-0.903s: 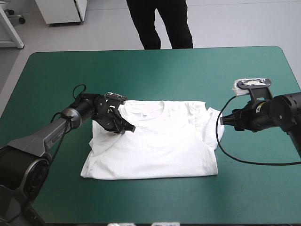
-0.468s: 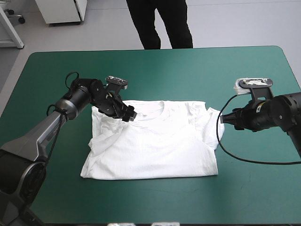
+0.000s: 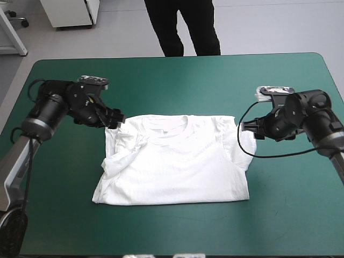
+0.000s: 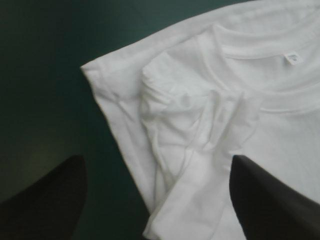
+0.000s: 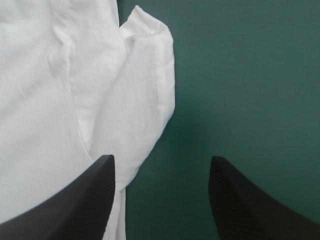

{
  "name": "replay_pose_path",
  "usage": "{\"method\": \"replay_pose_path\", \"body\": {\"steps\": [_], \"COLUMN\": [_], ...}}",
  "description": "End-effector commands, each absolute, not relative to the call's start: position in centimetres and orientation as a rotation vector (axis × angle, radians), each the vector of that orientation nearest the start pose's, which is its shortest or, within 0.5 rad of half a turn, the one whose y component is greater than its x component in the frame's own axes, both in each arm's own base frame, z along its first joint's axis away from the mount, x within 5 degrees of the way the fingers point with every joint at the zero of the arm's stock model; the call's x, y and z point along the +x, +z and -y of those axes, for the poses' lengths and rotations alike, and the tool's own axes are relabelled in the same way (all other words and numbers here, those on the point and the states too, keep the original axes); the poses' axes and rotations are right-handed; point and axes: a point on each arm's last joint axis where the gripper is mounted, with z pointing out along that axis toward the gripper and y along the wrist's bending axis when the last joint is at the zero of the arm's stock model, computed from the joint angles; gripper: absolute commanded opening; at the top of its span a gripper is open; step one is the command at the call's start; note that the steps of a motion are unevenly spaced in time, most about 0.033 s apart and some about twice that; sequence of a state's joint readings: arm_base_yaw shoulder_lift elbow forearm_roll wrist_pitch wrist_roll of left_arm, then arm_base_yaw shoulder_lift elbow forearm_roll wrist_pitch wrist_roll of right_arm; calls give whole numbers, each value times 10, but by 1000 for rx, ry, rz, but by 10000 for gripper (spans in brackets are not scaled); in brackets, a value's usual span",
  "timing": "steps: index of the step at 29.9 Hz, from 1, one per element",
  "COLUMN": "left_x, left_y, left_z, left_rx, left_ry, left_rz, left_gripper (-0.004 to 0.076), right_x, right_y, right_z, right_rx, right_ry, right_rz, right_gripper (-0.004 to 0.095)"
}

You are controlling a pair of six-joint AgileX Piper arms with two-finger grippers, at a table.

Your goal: Fold the cloth

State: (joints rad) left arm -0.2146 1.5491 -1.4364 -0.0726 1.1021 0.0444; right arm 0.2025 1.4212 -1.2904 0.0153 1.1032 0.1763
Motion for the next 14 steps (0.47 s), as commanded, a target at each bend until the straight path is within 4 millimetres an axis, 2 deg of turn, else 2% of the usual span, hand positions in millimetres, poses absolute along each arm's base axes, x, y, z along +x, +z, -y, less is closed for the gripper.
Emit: {"method": "replay_pose_path", "body": {"steps": [1,7,14], "left_x": [296,276,265], "left_y": [376,393,396], "left_z": [53,44,43], "left_rx": [210,185,191], "left_ry": [-176,-165,-170], "left_rz": [-2586,-2561,-2588], "left_gripper": [565,536,438], "right_x": [300,338,363], "right_y": [346,322,284], "right_z": [-62,-67,-67], "right_rx": [-74,-85,-76], "right_ry": [129,105,126], "right_rz": [-2648,-2717,-2789], "right_gripper": [546,541,541]}}
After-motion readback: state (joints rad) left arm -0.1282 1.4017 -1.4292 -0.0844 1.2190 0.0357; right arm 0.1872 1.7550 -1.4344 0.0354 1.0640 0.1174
